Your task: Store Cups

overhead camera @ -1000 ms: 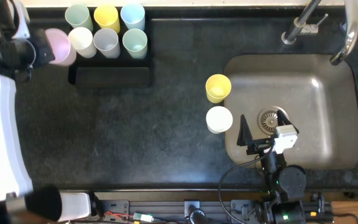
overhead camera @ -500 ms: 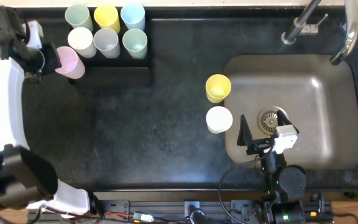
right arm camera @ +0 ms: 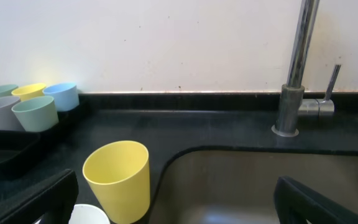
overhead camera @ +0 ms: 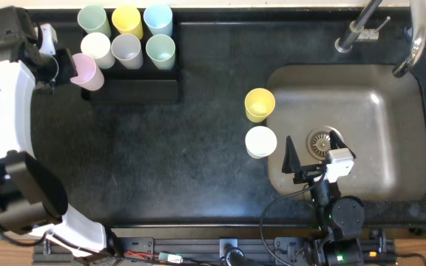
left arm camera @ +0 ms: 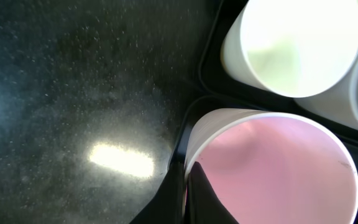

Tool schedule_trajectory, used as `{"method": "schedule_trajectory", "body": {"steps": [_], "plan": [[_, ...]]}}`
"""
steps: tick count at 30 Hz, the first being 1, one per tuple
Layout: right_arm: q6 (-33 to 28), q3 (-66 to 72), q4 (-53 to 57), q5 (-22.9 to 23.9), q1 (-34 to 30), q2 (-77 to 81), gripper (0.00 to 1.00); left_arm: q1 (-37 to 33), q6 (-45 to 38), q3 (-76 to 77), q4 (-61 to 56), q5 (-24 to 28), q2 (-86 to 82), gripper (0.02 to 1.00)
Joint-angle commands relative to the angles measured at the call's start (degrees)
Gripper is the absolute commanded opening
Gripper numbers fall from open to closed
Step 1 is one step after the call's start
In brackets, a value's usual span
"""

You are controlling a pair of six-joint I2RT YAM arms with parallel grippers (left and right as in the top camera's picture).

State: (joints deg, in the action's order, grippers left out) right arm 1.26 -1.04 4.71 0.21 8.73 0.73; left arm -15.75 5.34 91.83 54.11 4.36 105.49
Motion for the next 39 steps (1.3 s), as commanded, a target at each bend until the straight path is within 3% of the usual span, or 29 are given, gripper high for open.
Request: {"method": "schedule_trajectory", "body": {"steps": [1, 7, 14, 17, 20, 27, 33, 39], "plan": [[-0.20, 0.76, -0.31, -0.20, 0.35, -0.52, 0.996, 0.68, -0.81, -0.39, -0.52, 0.98, 2.58, 0.038], [-0.20, 0.76, -0.31, -0.20, 0.35, -0.52, 0.996, 2.36, -0.79, -0.39, -2.08, 1.18, 4.94, 0.038], [-0.20, 0.76, -0.31, -0.20, 0.35, -0.52, 0.998, 3.23, 0.70, -0.39, -3.08, 0.85, 5.68, 0.137], [-0.20, 0.76, -0.31, -0.20, 0.35, -0.52, 0.996, 3.23, 0.72, -0.39, -3.06, 0.74, 5.68, 0.233], [-0.20, 0.76, -0.31, -0.20, 0.35, -0.52, 0.996, 3.23, 0.72, -0.37, -3.04, 0.74, 5.66, 0.389], [-0.20, 0.76, -0.31, -0.20, 0.35, -0.52, 0.998, 3.56, 3.78, 0.96, -0.63, -2.10, 0.61, 0.814], [-0.20, 0.76, -0.31, -0.20, 0.35, -0.52, 0.996, 7.19, 6.56, 9.38, 6.38, -5.62, -8.76, 0.932], [-0.20, 0.76, -0.31, -0.20, 0.35, -0.52, 0.998, 21.16, 10.78, 30.88, 19.50, -11.32, -7.15, 1.000]]}}
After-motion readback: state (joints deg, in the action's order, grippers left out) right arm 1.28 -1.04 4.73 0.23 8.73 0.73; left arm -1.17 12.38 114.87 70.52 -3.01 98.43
